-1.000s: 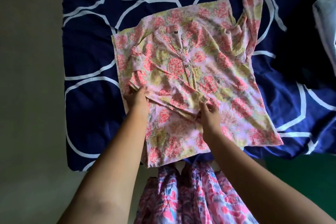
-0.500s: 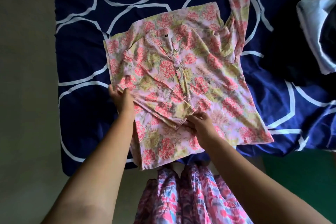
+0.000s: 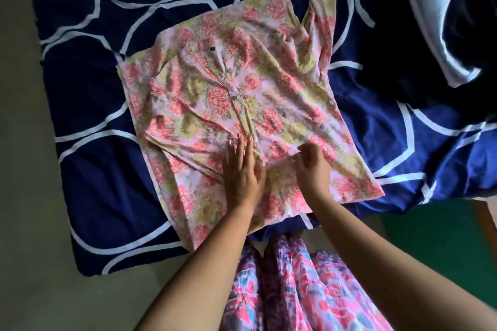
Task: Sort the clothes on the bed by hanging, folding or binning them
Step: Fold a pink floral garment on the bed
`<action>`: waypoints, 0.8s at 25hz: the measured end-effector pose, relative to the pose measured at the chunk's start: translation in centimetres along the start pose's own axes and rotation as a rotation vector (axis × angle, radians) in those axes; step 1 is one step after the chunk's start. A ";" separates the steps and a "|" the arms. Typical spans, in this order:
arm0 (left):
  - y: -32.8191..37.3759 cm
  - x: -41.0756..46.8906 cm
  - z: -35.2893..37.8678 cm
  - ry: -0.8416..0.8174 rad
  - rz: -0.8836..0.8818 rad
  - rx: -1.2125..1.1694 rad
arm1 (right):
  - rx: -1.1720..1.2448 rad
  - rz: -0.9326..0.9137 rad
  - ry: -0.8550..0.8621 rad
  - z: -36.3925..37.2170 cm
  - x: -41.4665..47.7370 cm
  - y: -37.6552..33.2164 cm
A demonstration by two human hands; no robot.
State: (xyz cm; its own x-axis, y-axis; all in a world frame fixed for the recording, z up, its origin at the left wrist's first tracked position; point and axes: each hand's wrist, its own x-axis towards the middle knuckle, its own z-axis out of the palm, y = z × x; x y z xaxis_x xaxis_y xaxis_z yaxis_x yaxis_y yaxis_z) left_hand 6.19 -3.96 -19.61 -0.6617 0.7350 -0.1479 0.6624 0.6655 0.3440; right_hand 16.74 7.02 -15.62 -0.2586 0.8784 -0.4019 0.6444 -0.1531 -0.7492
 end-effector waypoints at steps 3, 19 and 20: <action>-0.9 -0.5 1.3 -0.071 -0.015 0.168 | -0.572 -0.441 0.032 -1.5 1.5 2.2; 7.9 13.7 -0.6 0.205 0.370 -0.079 | -0.287 -0.373 0.200 -6.5 14.4 -0.1; 8.8 15.9 -1.2 0.168 0.357 -0.051 | -0.307 -0.396 0.159 -6.1 16.0 -1.1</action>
State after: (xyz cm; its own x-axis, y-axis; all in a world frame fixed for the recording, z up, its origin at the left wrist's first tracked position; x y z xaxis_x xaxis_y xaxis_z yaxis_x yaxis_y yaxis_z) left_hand 1.06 13.46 -17.87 -0.4443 0.8846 0.1416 0.8455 0.3618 0.3926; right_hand 16.29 24.05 -18.02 -0.4276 0.9038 -0.0166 0.7071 0.3231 -0.6290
